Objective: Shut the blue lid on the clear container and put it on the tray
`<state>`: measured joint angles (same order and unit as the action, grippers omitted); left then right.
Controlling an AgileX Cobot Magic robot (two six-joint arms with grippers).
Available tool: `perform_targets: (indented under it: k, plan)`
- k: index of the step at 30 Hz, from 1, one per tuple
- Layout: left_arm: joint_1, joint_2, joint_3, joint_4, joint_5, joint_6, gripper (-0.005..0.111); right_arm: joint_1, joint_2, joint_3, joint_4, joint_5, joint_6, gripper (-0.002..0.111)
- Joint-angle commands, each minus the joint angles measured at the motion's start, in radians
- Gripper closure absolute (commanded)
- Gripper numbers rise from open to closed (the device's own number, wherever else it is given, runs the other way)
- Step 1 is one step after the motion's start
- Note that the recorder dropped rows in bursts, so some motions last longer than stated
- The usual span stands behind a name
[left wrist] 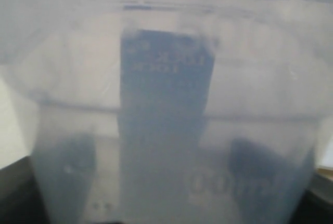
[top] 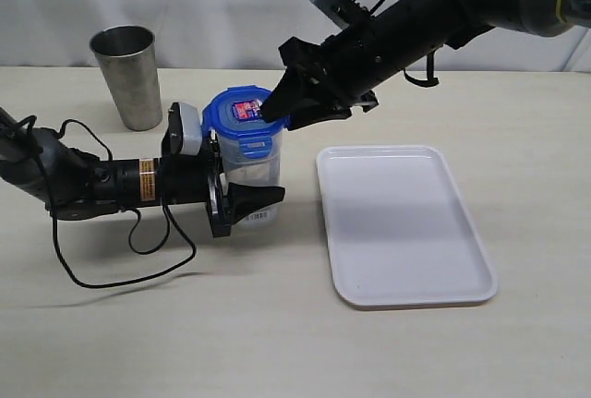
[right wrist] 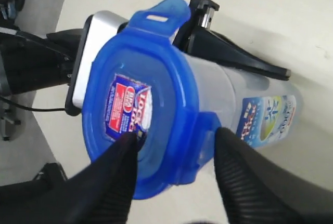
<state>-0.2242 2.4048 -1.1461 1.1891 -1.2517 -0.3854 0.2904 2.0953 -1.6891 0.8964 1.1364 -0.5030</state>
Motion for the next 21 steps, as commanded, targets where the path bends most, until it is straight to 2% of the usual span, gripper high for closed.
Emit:
perform_targets:
  k: [1,11,16,21]
  plan:
    - [-0.02,-0.005,-0.005,0.003,0.031,0.015,0.107,0.013,-0.023,0.017,-0.128,-0.057,-0.032,0.051]
    - [-0.02,-0.005,-0.005,0.003,0.031,0.015,0.107,0.013,-0.147,0.017,-0.167,-0.081,-0.096,0.049]
    - [-0.02,-0.005,-0.005,0.003,0.031,0.015,0.107,0.015,-0.23,0.017,-0.173,-0.084,-0.189,0.05]
    - [-0.02,-0.005,-0.005,0.003,0.031,0.015,0.107,0.078,-0.291,0.017,-0.279,-0.027,-0.385,0.065]
